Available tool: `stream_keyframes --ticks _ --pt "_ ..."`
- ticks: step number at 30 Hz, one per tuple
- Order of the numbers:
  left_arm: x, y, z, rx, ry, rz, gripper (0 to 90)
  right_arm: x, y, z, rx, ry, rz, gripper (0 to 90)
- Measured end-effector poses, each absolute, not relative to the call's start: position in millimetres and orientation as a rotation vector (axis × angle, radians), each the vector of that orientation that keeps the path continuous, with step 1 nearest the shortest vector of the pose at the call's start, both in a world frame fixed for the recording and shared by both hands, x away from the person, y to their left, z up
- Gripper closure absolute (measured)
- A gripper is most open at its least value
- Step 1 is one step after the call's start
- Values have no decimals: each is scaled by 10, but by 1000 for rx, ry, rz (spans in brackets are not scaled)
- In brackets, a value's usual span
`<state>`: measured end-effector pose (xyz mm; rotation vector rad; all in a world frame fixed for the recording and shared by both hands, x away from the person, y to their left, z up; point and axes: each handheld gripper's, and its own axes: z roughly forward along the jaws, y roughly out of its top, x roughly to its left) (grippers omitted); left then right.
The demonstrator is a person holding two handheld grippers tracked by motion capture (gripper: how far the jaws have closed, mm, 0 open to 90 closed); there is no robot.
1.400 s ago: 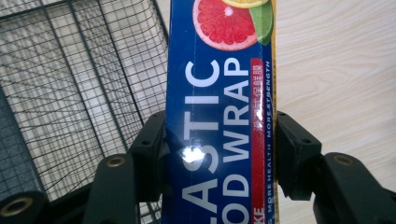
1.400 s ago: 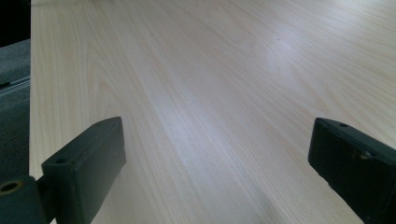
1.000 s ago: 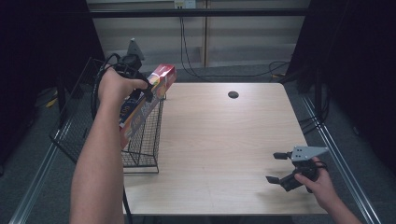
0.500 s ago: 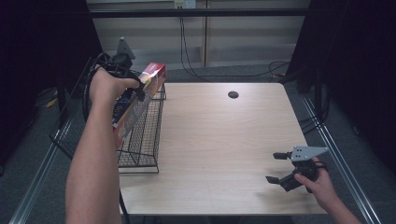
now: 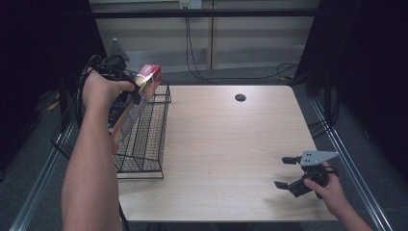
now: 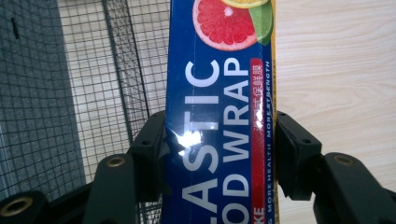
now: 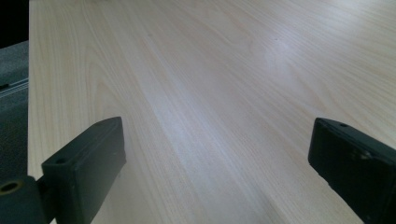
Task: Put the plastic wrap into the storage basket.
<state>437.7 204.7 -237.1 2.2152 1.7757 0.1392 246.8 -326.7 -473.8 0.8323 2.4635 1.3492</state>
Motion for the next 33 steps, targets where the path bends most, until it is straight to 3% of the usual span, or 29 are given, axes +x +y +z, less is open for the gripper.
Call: stream_keyframes --ticks 33 --pt "4317 2396 -2370 2113 1917 220 450 2462 -3256 -4740 830 2471 1338 41"
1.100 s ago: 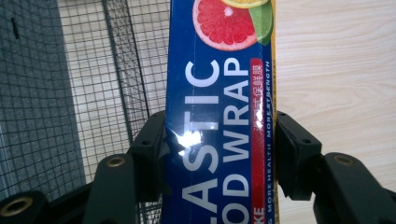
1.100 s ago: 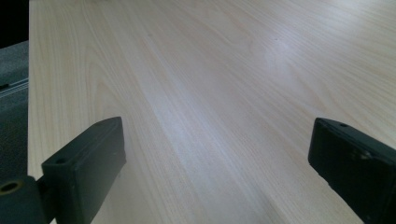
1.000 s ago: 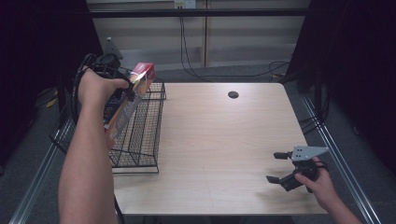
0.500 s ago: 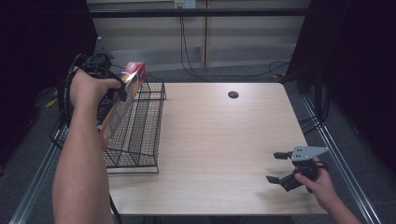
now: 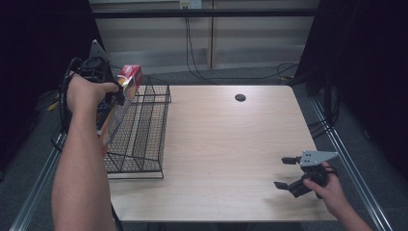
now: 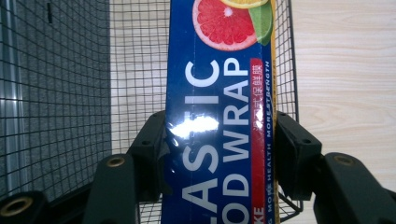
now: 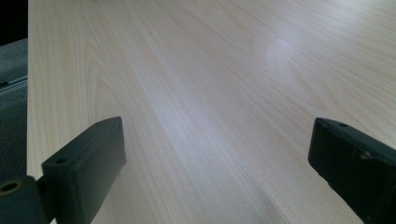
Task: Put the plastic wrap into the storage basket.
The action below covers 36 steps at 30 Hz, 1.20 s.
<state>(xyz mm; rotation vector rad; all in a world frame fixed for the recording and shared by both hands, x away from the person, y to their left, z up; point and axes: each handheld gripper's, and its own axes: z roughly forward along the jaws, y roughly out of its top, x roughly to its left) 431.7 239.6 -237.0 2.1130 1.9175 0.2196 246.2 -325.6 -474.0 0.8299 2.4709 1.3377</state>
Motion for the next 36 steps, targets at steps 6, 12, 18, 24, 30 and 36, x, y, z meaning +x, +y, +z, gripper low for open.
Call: stream_keyframes --ticks 6,12,18,24,30,36 --pt "4301 2467 -2385 2077 1953 220 450 2466 -3259 -4747 828 2472 1341 41" --pt "4287 2533 -2406 2068 1971 243 450 2469 -3260 -4749 827 2477 1336 41" --pt "4285 2586 -2432 2068 1982 248 450 2467 -3254 -4752 829 2483 1336 41" --pt "4294 2612 -2493 2053 2003 248 449 2465 -3249 -4758 830 2475 1335 41" --pt "4293 2654 -2527 2033 2023 251 449 2465 -3250 -4760 829 2475 1334 41" --pt "4286 2711 -2557 2029 2030 265 448 2464 -3242 -4763 828 2479 1335 41"
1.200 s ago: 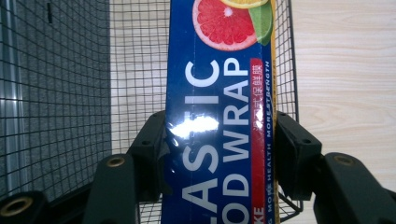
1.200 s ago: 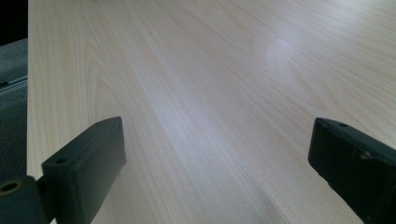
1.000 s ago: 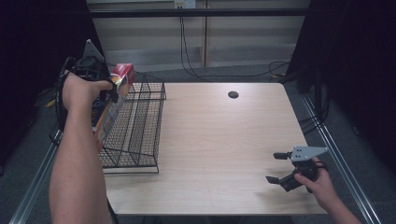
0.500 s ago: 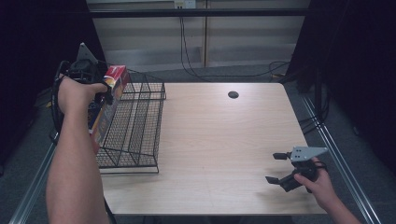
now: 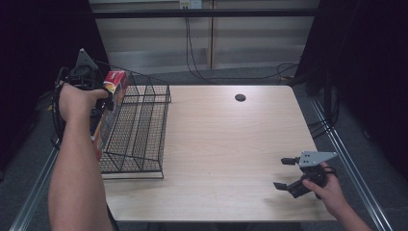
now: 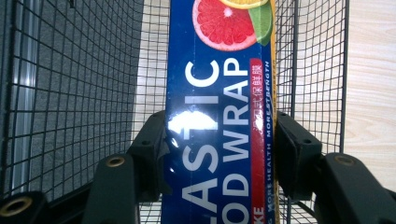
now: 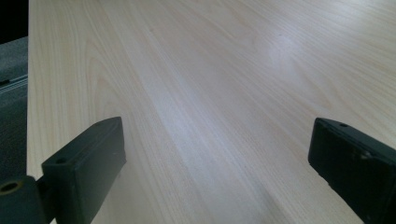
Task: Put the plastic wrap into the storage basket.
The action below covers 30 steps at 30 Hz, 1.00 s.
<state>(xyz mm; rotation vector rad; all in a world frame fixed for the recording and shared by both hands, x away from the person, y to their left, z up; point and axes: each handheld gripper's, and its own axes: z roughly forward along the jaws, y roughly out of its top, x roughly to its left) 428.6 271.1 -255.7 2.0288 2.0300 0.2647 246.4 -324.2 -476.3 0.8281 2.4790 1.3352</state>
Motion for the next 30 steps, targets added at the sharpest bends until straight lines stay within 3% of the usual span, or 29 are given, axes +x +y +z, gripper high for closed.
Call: stream_keyframes --ticks 30 --pt "4270 2744 -2738 1980 2135 232 435 2461 -3234 -4763 811 2494 1321 41"
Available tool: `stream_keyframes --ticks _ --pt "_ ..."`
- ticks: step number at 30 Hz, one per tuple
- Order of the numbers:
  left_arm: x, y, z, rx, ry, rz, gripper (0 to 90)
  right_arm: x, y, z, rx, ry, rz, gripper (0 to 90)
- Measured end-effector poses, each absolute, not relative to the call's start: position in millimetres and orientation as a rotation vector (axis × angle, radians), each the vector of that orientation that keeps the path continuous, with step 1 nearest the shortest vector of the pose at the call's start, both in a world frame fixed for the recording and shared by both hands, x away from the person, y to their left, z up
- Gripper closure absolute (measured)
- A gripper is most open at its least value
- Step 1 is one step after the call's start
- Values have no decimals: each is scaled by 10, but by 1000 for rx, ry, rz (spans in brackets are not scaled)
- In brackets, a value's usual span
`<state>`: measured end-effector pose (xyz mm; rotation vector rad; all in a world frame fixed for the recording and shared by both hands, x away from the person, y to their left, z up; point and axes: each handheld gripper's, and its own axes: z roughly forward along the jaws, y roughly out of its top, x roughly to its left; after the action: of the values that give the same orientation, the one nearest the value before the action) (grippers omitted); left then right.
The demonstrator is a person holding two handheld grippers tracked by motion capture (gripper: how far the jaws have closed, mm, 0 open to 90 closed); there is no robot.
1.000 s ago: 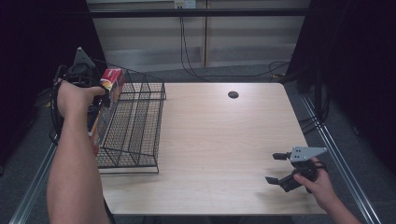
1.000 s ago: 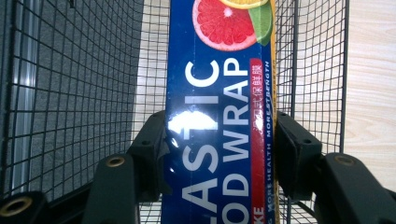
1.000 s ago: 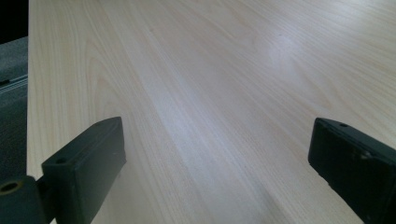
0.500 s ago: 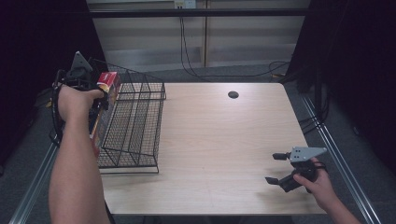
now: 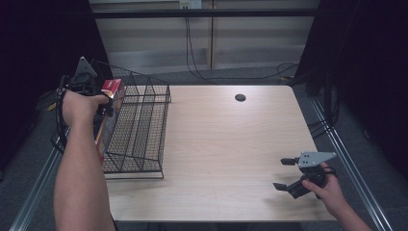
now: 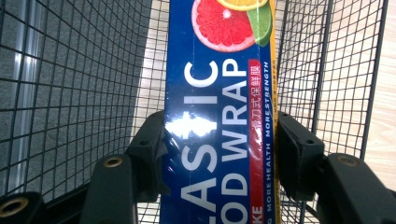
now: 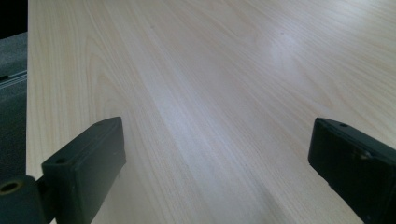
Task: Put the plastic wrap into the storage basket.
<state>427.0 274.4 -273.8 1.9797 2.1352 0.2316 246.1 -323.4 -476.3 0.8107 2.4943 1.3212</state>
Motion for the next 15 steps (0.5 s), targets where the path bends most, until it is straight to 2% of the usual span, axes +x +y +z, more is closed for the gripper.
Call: stream_keyframes --ticks 15 --pt "4272 2785 -2765 1972 2149 221 428 2460 -3234 -4766 810 2497 1319 41"
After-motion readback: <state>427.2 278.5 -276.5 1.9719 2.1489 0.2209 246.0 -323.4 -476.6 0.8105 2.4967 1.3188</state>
